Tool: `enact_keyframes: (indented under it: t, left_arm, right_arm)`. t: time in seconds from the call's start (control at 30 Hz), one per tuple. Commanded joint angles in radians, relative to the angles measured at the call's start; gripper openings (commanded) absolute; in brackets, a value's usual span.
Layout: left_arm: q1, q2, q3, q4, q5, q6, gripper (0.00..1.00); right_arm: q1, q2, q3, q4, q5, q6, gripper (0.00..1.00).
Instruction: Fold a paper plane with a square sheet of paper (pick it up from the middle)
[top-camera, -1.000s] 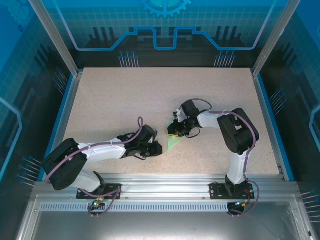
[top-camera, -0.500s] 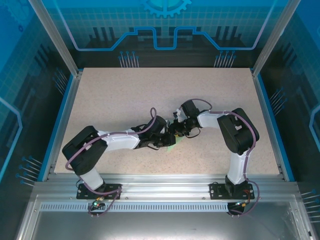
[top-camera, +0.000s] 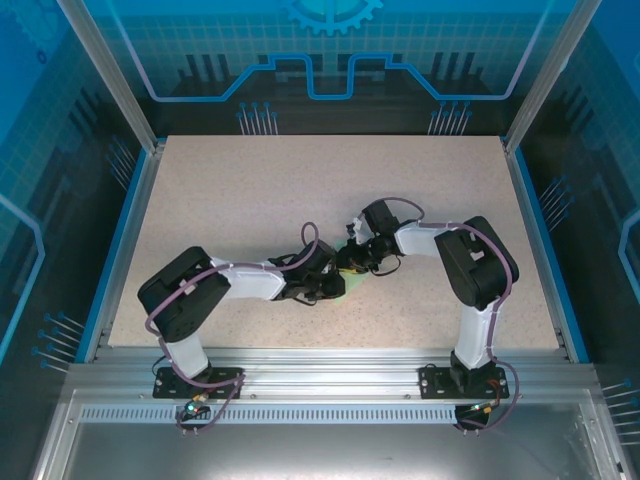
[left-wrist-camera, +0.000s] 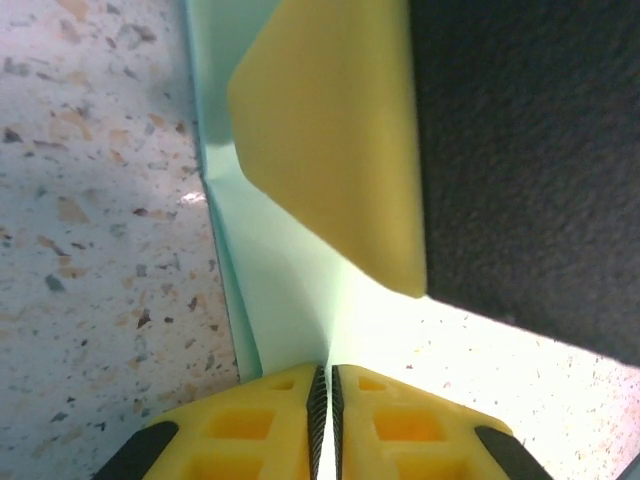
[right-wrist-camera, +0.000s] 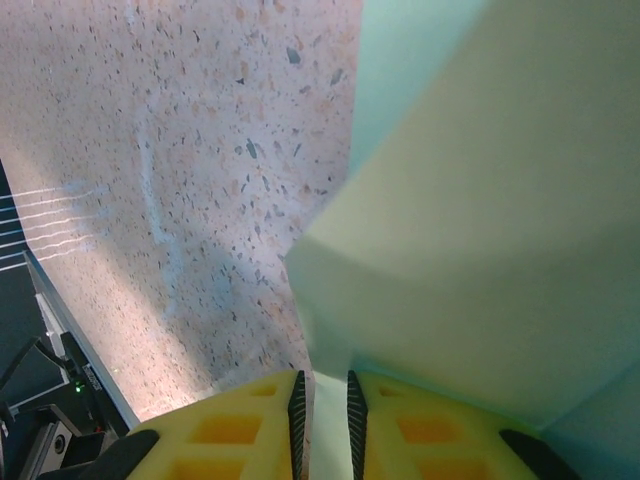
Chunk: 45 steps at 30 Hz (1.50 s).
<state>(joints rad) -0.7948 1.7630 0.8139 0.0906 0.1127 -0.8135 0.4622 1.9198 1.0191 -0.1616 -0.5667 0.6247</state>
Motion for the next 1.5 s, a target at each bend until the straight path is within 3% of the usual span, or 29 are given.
enact_keyframes:
  t: [0.0,0.17,0.3,0.7,1.0,1.47]
  left_arm:
    - [-0.003,0.023,-0.07,-0.139,-0.074,-0.012,0.15]
    - [-0.003,0.027,-0.08,-0.137,-0.077,-0.018,0.14]
    - [-0.004,0.034,-0.069,-0.132,-0.074,-0.015,0.14]
    - [-0.006,0.051,-0.042,-0.148,-0.067,-0.003,0.13]
    - [-0.008,0.058,-0.065,-0.16,-0.068,0.003,0.12]
    - [-0.014,0.072,-0.066,-0.166,-0.066,0.002,0.12]
  right_arm:
    - [-0.046,-0.077,-0.033,0.004,0.036,0.021,0.24]
    - [-0.11,-0.221,-0.07,0.005,0.047,0.023,0.26]
    - [-0.096,-0.247,-0.098,0.016,0.024,0.014,0.24]
    - [0.021,-0.045,-0.063,0.106,0.009,0.053,0.18]
    - [-0.09,0.048,0.019,0.075,0.07,0.021,0.18]
    - [-0.201,0.203,0.294,-0.076,0.127,-0.037,0.2]
